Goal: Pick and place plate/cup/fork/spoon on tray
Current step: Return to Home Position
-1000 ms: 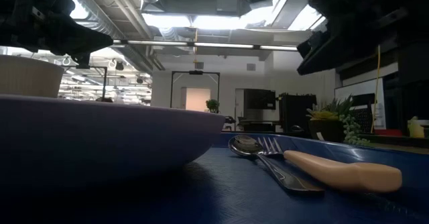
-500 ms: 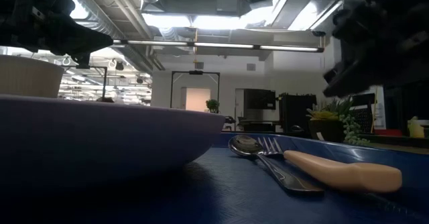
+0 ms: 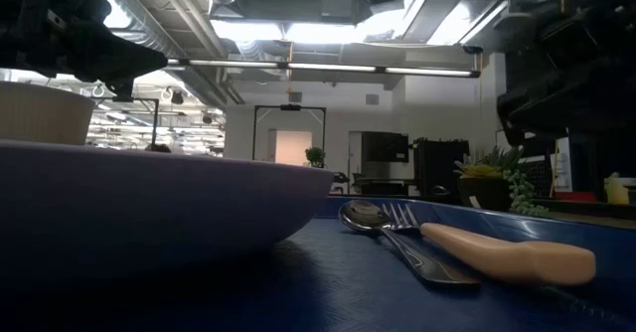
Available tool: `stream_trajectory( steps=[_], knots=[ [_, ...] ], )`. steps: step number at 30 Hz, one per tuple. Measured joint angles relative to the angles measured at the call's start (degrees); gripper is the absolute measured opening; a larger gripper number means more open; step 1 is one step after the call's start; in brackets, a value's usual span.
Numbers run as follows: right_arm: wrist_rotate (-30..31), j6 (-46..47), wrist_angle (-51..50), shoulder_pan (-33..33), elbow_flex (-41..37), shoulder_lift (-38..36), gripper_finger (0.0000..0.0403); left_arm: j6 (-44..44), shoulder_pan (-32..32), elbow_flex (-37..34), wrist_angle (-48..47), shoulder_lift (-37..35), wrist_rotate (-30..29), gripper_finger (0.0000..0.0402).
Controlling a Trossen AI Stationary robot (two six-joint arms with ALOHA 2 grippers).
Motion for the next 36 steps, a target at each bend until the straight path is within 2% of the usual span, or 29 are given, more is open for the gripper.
stream_trajectory(
  steps=[8, 11, 17, 27, 36],
  knots=[
    [-0.43, 0.35, -1.00, -2.93, 0.04, -1.57, 0.0064, 0.00, -0.01, 0.00, 0.00, 0.01, 0.11, 0.0034],
    [-4.29, 0.20, -3.00, -6.15, 0.04, -3.43, 0.0064, -0.01, -0.01, 0.00, 0.00, 0.01, 0.11, 0.0034],
    [-10.91, 1.63, -4.91, -10.10, 0.04, -7.90, 0.0065, 0.01, -0.01, 0.00, 0.00, 0.00, 0.10, 0.0034],
    [-11.83, 7.62, -5.54, -10.87, 0.04, -19.66, 0.0065, -0.01, 0.00, 0.00, 0.00, 0.00, 0.09, 0.0034],
    [-12.07, 7.60, -22.99, -10.86, 0.04, -33.03, 0.0065, 0.01, -0.01, 0.00, 0.00, 0.00, 0.09, 0.0034]
  ],
)
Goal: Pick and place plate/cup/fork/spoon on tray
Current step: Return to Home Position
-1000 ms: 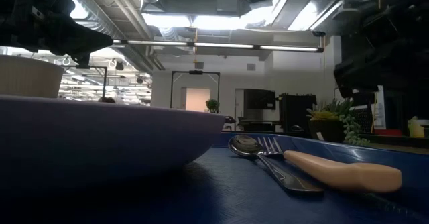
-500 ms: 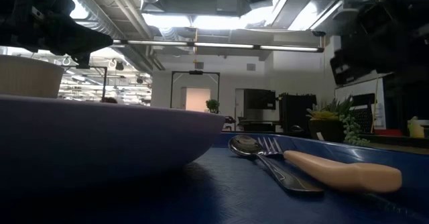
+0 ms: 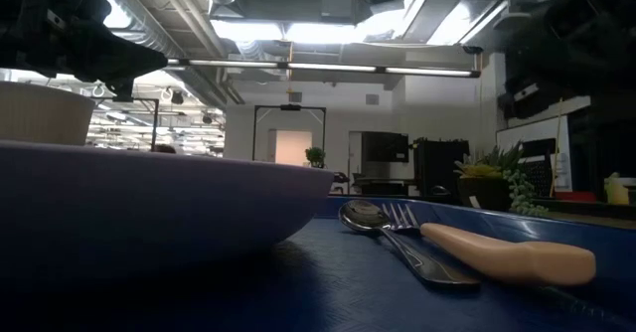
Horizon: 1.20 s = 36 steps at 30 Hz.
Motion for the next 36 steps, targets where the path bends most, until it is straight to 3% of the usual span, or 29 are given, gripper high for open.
stream_trajectory(
  steps=[12, 22, 27, 36],
  knots=[
    [5.68, 0.05, -23.04, -0.01, 0.02, -17.83, 0.0065, 0.00, 0.02, 0.00, 0.00, 0.01, 0.00, 0.0034],
    [7.10, -0.14, -23.10, -0.04, 0.02, -30.11, 0.0065, -0.01, 0.00, 0.00, 0.00, 0.00, 0.00, 0.0034],
    [7.08, -0.14, -18.84, -0.04, 0.06, -30.09, 0.0065, -0.02, 0.01, 0.00, 0.01, 0.01, 0.01, 0.0034],
    [9.22, -0.35, -23.64, -0.12, 0.04, -29.82, 0.0065, -0.01, 0.01, 0.00, 0.02, 0.01, -0.08, 0.0034]
  ],
)
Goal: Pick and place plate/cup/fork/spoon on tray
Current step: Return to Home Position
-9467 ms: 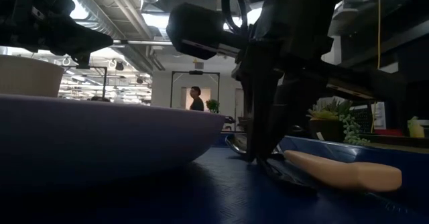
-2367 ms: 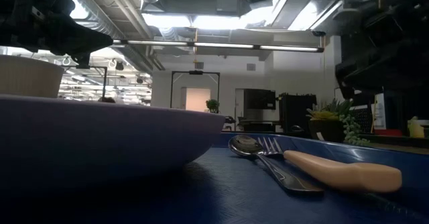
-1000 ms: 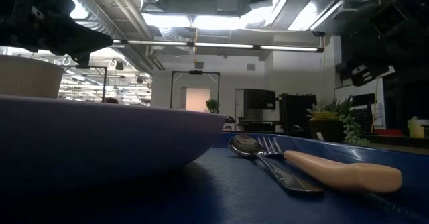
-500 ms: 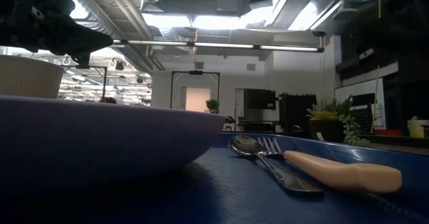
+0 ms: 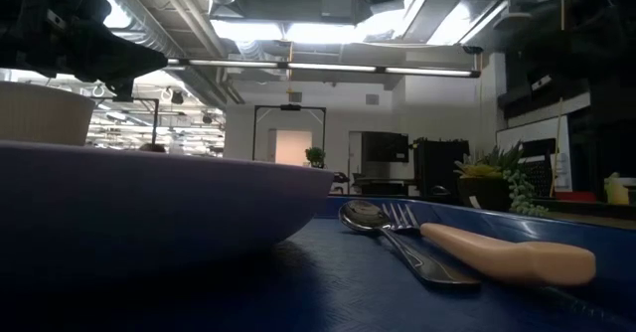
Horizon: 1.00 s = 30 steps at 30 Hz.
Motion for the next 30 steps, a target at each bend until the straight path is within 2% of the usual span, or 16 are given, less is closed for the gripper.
stream_trajectory(
  steps=[30],
  knots=[
    [0.33, 0.34, -0.03, -0.02, 0.00, 0.41, 0.0065, -0.01, 0.01, 0.00, -0.02, 0.00, 0.06, 0.0034]
  ],
)
